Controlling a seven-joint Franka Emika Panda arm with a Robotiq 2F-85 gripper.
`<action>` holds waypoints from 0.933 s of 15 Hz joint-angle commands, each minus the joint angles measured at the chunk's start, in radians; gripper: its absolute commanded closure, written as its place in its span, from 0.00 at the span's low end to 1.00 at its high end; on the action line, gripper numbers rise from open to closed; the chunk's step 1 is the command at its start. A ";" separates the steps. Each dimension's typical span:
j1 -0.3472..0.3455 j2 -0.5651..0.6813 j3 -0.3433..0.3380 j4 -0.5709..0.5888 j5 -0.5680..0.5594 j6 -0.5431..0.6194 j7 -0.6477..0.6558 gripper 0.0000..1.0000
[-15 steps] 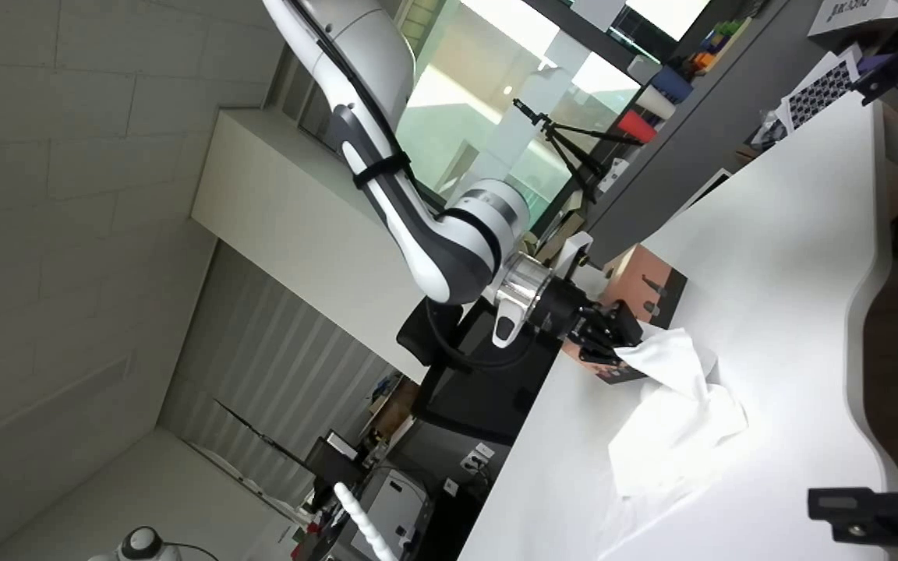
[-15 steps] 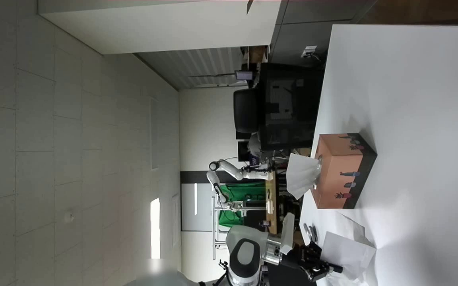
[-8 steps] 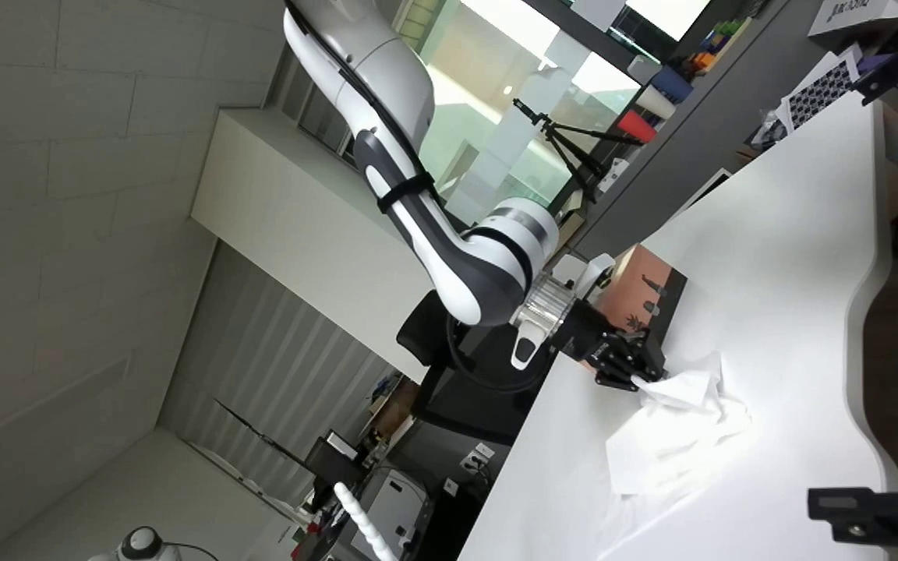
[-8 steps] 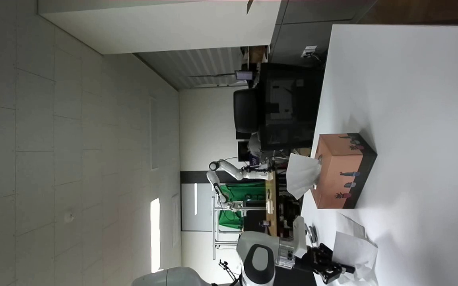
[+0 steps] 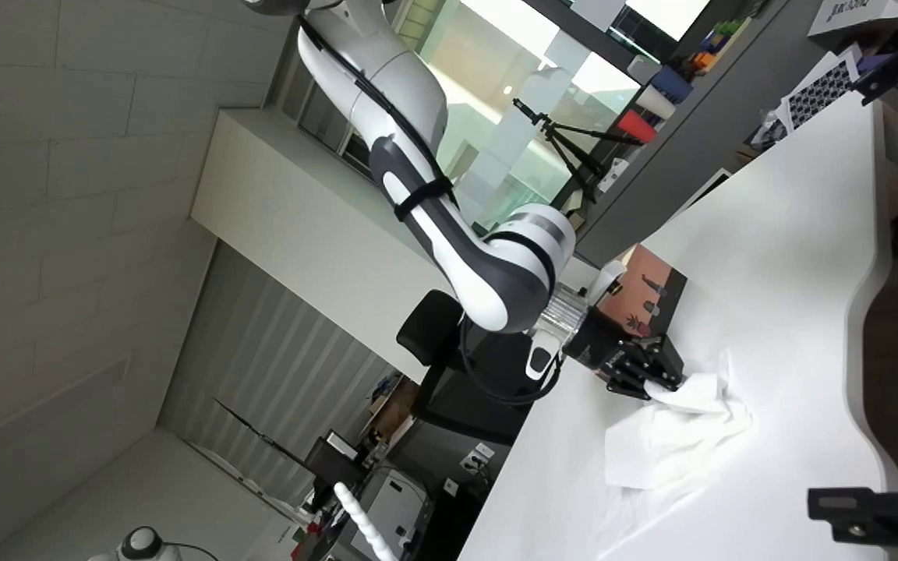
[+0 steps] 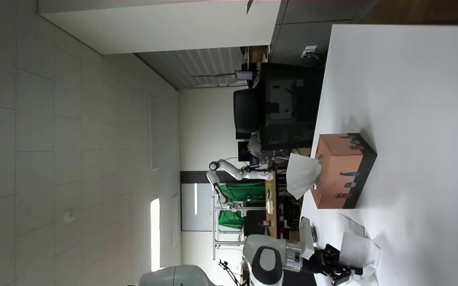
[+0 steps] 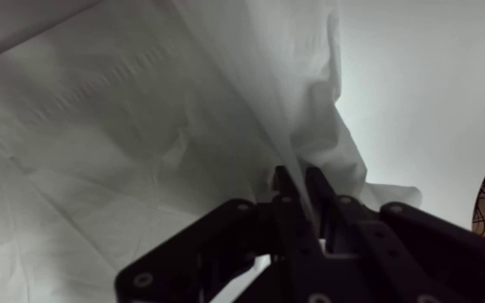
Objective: Pick up a piece of tissue paper from the box and put it on the table
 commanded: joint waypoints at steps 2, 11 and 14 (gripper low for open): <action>0.011 -0.087 -0.010 -0.005 -0.052 -0.036 0.092 0.46; 0.015 -0.257 -0.034 0.019 -0.076 -0.202 0.172 0.00; 0.015 -0.279 -0.041 0.027 -0.077 -0.236 0.186 0.00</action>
